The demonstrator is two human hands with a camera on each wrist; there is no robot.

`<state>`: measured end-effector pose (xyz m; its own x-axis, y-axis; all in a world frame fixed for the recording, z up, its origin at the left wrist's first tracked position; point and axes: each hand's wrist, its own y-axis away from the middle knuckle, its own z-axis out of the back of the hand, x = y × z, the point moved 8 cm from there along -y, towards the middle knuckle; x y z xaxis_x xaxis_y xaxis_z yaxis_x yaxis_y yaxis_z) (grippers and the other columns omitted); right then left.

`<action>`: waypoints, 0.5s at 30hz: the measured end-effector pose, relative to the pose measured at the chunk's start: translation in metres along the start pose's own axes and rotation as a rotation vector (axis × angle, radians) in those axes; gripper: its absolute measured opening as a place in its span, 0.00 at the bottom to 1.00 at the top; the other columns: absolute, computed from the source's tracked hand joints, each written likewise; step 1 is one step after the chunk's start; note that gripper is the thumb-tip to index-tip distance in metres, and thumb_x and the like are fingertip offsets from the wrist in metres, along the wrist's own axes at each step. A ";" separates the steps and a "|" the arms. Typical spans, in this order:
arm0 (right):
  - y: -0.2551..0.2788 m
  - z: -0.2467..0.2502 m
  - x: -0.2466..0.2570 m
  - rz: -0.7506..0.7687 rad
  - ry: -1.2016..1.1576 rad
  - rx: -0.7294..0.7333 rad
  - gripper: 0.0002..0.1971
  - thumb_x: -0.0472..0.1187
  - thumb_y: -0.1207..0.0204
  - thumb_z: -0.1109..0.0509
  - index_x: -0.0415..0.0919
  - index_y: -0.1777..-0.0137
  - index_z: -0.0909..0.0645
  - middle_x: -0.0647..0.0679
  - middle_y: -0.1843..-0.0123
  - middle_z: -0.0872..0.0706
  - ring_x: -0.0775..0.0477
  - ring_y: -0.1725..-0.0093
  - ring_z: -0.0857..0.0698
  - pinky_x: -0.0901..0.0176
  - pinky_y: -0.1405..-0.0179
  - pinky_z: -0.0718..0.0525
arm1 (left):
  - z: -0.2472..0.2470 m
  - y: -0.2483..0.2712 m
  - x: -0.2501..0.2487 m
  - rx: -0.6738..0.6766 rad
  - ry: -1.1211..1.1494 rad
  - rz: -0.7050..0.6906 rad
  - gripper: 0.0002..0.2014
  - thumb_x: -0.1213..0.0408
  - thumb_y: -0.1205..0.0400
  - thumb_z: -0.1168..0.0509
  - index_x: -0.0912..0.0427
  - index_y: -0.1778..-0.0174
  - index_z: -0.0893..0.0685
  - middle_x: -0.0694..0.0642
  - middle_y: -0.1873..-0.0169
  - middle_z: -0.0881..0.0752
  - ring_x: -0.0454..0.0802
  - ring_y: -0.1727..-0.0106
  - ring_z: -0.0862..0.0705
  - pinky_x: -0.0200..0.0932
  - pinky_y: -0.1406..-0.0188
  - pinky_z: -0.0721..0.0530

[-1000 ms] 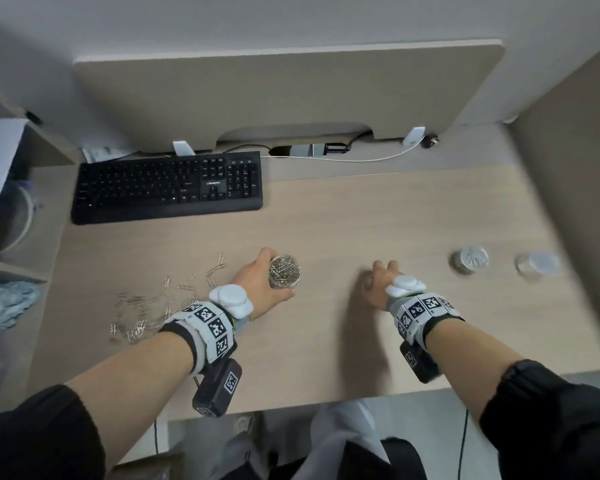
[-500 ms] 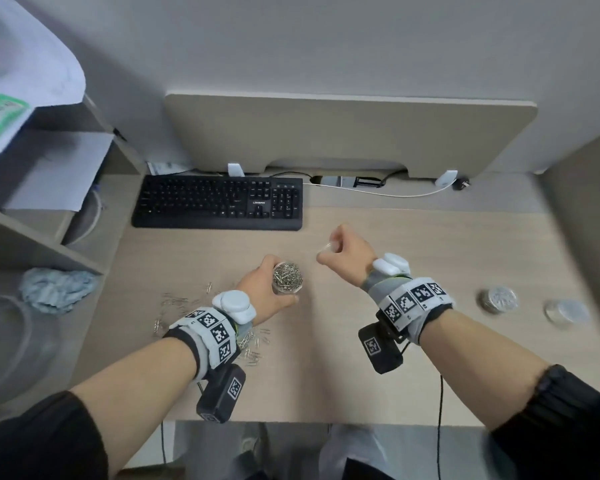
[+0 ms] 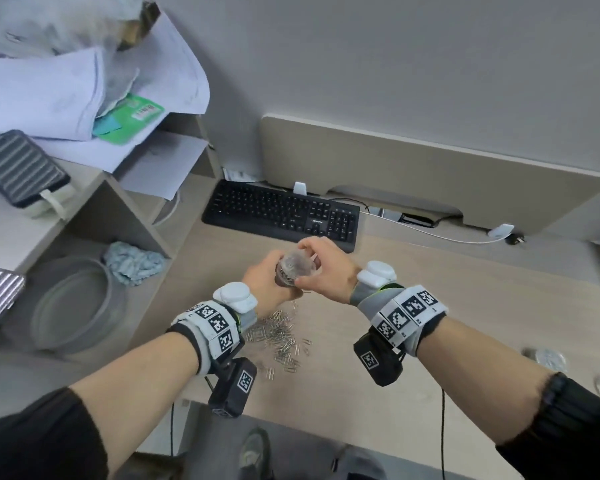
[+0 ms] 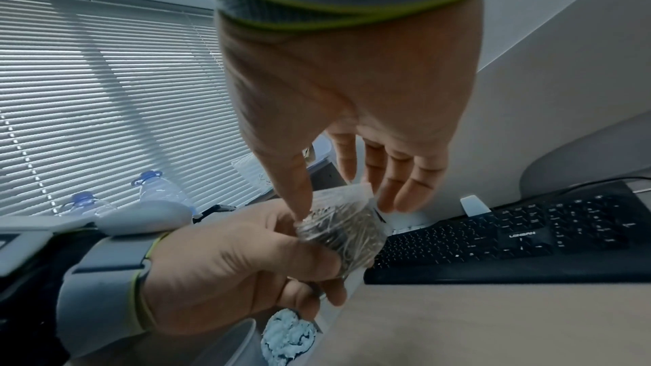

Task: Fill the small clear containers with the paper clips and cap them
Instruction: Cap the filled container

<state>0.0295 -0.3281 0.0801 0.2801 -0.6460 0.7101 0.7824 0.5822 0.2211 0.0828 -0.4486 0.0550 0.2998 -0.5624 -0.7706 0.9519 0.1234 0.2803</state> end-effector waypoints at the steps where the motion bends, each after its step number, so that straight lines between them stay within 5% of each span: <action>1: -0.002 -0.002 0.005 0.008 0.017 0.020 0.32 0.44 0.32 0.21 0.45 0.28 0.27 0.48 0.39 0.26 0.51 0.48 0.22 0.52 0.40 0.20 | 0.004 0.002 0.003 -0.001 0.004 0.003 0.26 0.58 0.33 0.20 0.43 0.41 0.23 0.42 0.58 0.13 0.33 0.59 0.16 0.27 0.68 0.26; 5: -0.007 -0.006 0.014 0.058 0.082 0.078 0.33 0.42 0.32 0.20 0.46 0.27 0.26 0.46 0.38 0.26 0.48 0.41 0.21 0.52 0.34 0.22 | 0.010 0.005 0.005 0.033 0.031 -0.005 0.26 0.58 0.34 0.20 0.38 0.44 0.23 0.40 0.58 0.14 0.34 0.60 0.17 0.32 0.66 0.26; 10: -0.005 -0.007 0.022 0.108 0.117 0.124 0.32 0.40 0.31 0.21 0.48 0.27 0.26 0.47 0.38 0.27 0.51 0.50 0.22 0.54 0.40 0.21 | 0.011 0.004 0.006 0.095 0.122 -0.027 0.22 0.62 0.33 0.20 0.43 0.47 0.20 0.46 0.63 0.12 0.39 0.70 0.17 0.38 0.69 0.21; 15: -0.006 -0.006 0.019 0.123 0.133 0.152 0.34 0.39 0.30 0.21 0.51 0.24 0.28 0.50 0.37 0.28 0.47 0.40 0.21 0.54 0.37 0.20 | 0.007 0.002 0.003 0.145 0.173 -0.032 0.20 0.67 0.30 0.21 0.48 0.49 0.20 0.50 0.67 0.14 0.43 0.74 0.19 0.40 0.73 0.19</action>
<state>0.0339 -0.3470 0.0882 0.4471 -0.6189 0.6458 0.6478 0.7219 0.2433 0.0847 -0.4553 0.0572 0.2881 -0.4136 -0.8637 0.9458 -0.0184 0.3243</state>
